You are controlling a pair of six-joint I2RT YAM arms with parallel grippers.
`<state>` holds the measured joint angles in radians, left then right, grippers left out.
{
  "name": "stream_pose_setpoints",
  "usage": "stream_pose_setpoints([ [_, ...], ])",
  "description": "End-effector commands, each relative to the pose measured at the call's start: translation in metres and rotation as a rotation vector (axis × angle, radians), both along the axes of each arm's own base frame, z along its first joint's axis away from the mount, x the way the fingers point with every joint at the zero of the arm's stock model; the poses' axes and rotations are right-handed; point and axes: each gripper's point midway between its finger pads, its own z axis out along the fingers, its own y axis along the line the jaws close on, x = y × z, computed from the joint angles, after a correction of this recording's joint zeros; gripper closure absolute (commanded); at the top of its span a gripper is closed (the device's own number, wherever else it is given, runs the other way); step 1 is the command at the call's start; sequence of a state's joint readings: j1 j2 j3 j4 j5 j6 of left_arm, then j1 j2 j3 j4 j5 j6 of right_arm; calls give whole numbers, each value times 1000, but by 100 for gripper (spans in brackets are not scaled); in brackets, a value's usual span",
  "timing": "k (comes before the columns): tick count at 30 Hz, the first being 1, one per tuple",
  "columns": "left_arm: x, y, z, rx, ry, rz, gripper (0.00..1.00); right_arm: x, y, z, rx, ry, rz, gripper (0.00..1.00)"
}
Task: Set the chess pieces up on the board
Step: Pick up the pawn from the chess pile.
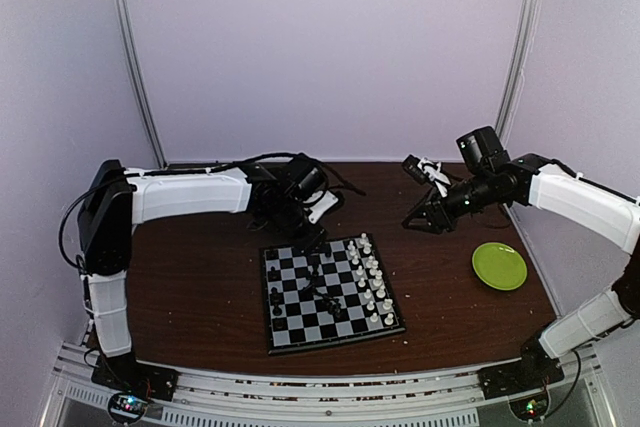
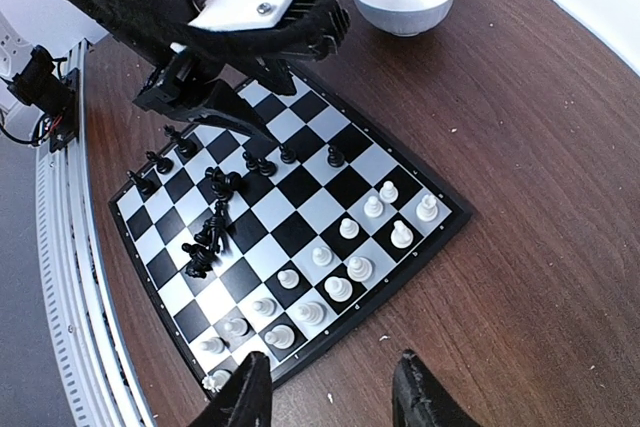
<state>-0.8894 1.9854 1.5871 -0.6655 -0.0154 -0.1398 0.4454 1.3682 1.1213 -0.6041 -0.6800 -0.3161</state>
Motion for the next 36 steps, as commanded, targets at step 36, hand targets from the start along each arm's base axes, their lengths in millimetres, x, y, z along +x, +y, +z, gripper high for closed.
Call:
stream_pose_setpoints([
  [36,-3,-11,-51,60,106,-23,85,7,3,-9,-17,21,13,63],
])
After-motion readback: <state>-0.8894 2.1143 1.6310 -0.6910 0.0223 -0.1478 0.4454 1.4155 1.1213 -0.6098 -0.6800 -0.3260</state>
